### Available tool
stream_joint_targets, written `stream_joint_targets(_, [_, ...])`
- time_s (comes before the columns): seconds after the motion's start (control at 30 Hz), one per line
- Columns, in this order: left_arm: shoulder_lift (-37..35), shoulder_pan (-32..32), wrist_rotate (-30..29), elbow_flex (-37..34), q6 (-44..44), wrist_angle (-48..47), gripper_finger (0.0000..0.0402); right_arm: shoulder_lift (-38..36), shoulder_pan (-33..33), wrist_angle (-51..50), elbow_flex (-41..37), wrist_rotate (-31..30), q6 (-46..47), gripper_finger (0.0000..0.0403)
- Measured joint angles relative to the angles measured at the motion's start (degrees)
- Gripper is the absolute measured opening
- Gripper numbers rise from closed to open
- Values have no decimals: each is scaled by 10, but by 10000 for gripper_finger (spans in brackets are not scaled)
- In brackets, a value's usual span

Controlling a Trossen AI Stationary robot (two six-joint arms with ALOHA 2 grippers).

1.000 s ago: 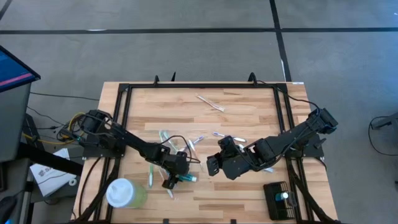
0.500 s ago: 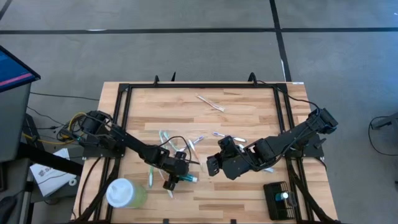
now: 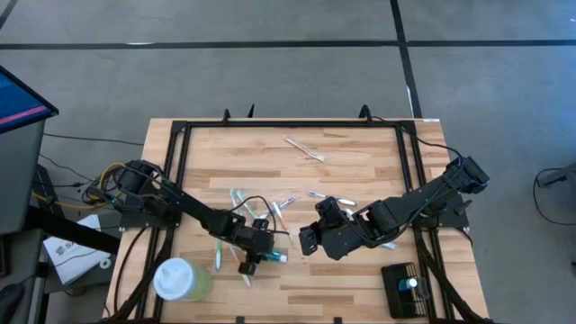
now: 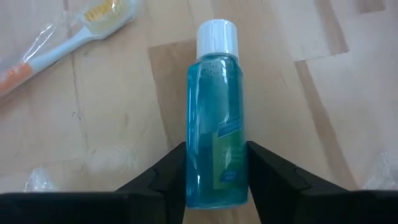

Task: Pick & Place toothbrushing station
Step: Put the blue mouthwash bottle into the black organizer

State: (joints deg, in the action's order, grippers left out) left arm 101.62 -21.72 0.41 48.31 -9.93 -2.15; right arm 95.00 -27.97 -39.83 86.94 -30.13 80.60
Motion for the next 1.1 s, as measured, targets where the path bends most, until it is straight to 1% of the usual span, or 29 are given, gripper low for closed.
stream_joint_targets(0.2, [0,0,-1,0,18,1,134,0,3,0,0,1,0,0])
stream_joint_targets(0.3, [0,-6,-35,0,22,1,148,0,3,0,0,1,0,0])
stream_joint_targets(0.4, [0,-17,-66,0,38,1,183,0,4,0,0,1,0,0])
stream_joint_targets(0.53, [0,-34,-104,0,51,0,247,0,4,0,0,1,0,0])
stream_joint_targets(0.63, [0,-36,-99,0,52,-1,287,0,4,0,0,1,0,0])
stream_joint_targets(0.73, [0,-36,-99,0,50,-2,306,0,4,0,0,1,0,0])
stream_joint_targets(0.83, [0,-36,-117,0,43,-4,305,0,5,0,0,1,0,0])
stream_joint_targets(0.97, [0,-36,-133,0,26,-8,286,0,8,0,0,1,0,0])
stream_joint_targets(1.0, [0,-36,-132,0,19,-9,280,0,8,0,0,1,0,0])
stream_joint_targets(1.1, [0,-35,-100,0,-3,-8,262,0,9,0,0,1,0,0])
